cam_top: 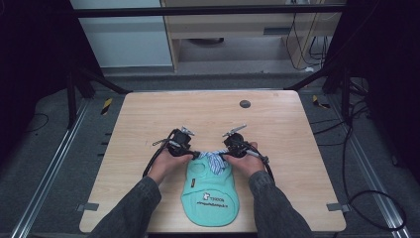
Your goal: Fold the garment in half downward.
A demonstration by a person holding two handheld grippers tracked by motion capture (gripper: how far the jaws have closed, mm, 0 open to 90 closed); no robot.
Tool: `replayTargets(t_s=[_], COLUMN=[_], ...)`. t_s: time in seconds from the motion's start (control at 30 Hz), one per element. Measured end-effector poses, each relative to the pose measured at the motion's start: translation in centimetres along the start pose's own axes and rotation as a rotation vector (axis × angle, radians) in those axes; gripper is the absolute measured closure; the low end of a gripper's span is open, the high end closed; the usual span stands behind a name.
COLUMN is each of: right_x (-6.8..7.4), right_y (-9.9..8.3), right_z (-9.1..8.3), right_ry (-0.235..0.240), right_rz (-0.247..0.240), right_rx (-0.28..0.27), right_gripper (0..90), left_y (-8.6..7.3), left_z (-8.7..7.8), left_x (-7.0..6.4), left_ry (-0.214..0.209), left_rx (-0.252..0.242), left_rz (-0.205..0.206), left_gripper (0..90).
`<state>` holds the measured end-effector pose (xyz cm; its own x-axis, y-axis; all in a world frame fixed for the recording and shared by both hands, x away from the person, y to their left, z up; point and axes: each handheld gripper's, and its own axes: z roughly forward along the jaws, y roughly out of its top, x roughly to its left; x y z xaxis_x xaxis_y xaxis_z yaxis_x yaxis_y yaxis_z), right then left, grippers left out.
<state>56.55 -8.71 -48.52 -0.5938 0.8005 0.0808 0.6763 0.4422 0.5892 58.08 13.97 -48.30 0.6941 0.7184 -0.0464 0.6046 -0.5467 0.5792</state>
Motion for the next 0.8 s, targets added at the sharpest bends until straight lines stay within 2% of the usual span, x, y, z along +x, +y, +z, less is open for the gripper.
replayTargets(t_s=[0.13, 0.23, 0.27, 0.37, 0.4, 0.5, 0.8], right_x=[0.08, 0.23, 0.27, 0.34, 0.36, 0.42, 0.69], right_y=[0.18, 0.38, 0.46, 0.51, 0.52, 0.54, 0.47], right_z=[-0.03, -0.03, -0.01, -0.03, -0.01, -0.01, -0.27], right_ry=[0.012, 0.025, 0.037, 0.046, 0.050, 0.063, 0.063], right_rz=[-0.016, -0.024, -0.033, -0.034, -0.038, -0.047, -0.091], right_rx=[0.018, 0.034, 0.039, 0.044, 0.045, 0.054, 0.049], right_gripper=[56.4, 62.0, 65.5, 69.1, 71.0, 78.7, 82.8], left_y=[0.04, 0.04, 0.04, 0.03, 0.04, 0.02, -0.05], left_z=[-0.01, -0.03, -0.04, -0.06, -0.07, -0.07, -0.35], left_x=[-0.19, -0.44, -0.47, -0.56, -0.62, -0.80, -0.81], left_ry=[-0.012, -0.028, -0.034, -0.058, -0.065, -0.085, -0.105], left_rx=[0.001, -0.002, -0.002, 0.001, 0.003, 0.006, 0.009], left_rz=[0.009, 0.021, 0.023, 0.028, 0.039, 0.047, 0.086], left_gripper=[47.4, 56.0, 61.3, 69.9, 69.9, 79.4, 84.8])
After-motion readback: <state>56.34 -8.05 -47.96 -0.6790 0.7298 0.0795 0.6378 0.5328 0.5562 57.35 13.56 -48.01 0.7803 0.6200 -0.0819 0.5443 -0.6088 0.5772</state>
